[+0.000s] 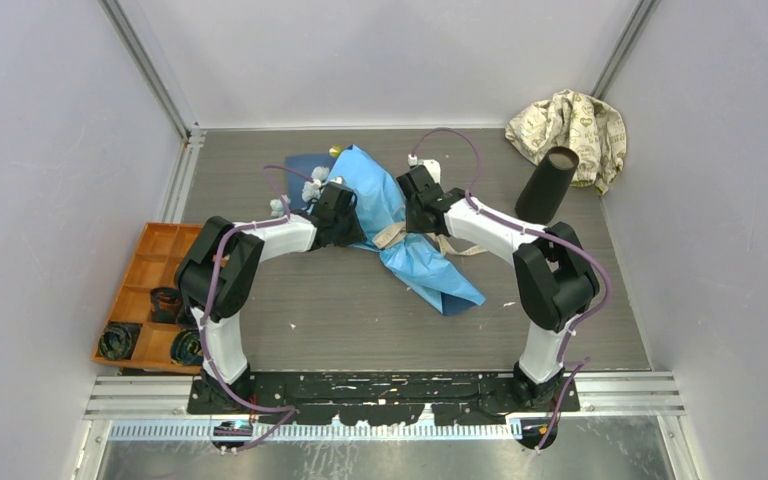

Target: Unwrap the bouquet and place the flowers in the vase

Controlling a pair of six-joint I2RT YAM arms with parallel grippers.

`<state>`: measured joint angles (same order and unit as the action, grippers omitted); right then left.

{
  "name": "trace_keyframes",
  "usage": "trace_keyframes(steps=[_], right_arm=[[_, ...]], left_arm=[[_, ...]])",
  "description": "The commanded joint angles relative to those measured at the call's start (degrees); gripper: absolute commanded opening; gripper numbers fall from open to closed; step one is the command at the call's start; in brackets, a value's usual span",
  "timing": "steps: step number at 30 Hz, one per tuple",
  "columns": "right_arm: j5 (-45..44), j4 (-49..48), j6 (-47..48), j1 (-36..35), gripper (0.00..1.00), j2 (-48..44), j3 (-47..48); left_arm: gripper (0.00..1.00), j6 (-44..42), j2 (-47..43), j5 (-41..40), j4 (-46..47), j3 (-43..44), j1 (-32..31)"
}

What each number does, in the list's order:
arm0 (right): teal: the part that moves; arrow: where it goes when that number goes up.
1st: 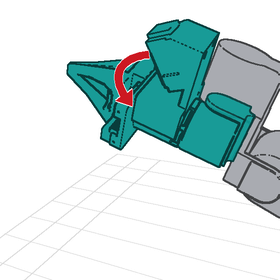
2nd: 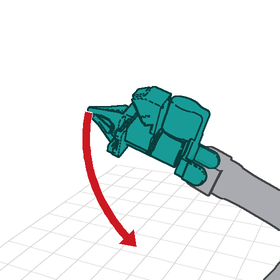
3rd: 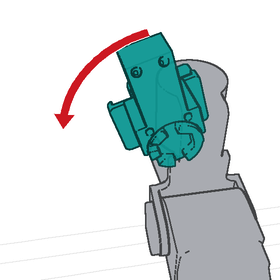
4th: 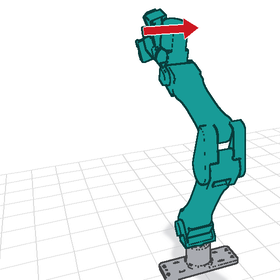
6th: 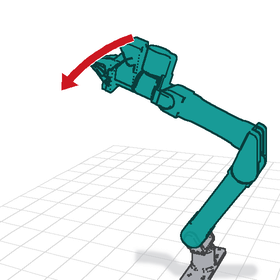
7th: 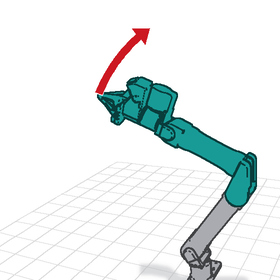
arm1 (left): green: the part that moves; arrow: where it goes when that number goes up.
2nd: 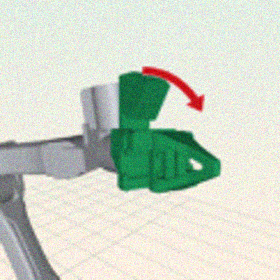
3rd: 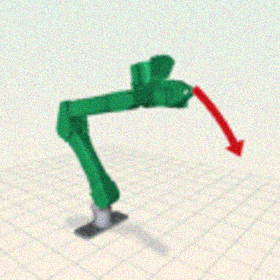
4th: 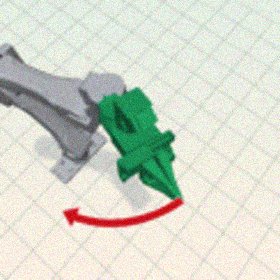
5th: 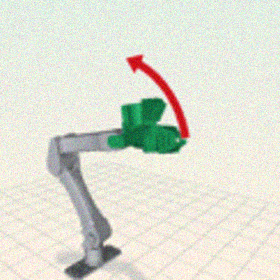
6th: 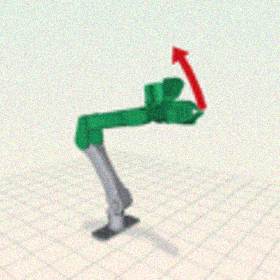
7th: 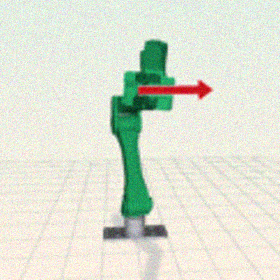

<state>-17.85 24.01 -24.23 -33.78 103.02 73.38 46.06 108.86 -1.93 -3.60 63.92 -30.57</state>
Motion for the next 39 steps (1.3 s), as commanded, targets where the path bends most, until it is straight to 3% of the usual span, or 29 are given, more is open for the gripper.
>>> trace_keyframes(steps=[1, 3, 5, 13, 25, 28, 37, 39], right_arm=[[1.35, -1.57, 1.11, 1.57, 0.40, 0.68, 2.06], [4.64, -4.37, 0.47, 3.65, 0.48, -0.19, 0.00], [9.59, -7.44, -0.81, 5.96, 0.48, -0.85, -2.04], [20.43, -12.80, -2.33, 8.04, 0.41, 0.93, -4.13], [28.38, -17.71, -4.81, 8.03, 0.44, 1.22, -5.41], [28.91, -18.33, -5.04, 8.06, 0.39, 2.01, -5.28], [22.35, -15.75, -4.90, 8.09, 0.02, 1.63, -3.01], [19.65, -16.08, -5.01, 8.07, 0.01, -0.76, -4.31]], left_arm=[[0.17, -2.20, 1.49, -3.78, -9.26, -3.00, 1.22], [0.17, -2.21, 1.32, -3.73, -9.14, -3.12, 1.30], [0.17, -2.28, 1.26, -3.57, -9.12, -3.18, 1.31], [0.17, -2.29, 1.26, -3.34, -9.18, -2.95, 1.47], [0.17, -2.37, 1.22, -3.22, -9.27, -3.45, 1.67], [0.17, -2.38, 1.18, -3.08, -9.20, -3.50, 1.77], [0.17, -2.30, 1.05, -3.22, -9.28, -3.62, 1.74], [0.17, -2.29, 1.09, -3.32, -9.37, -3.67, 1.74]])
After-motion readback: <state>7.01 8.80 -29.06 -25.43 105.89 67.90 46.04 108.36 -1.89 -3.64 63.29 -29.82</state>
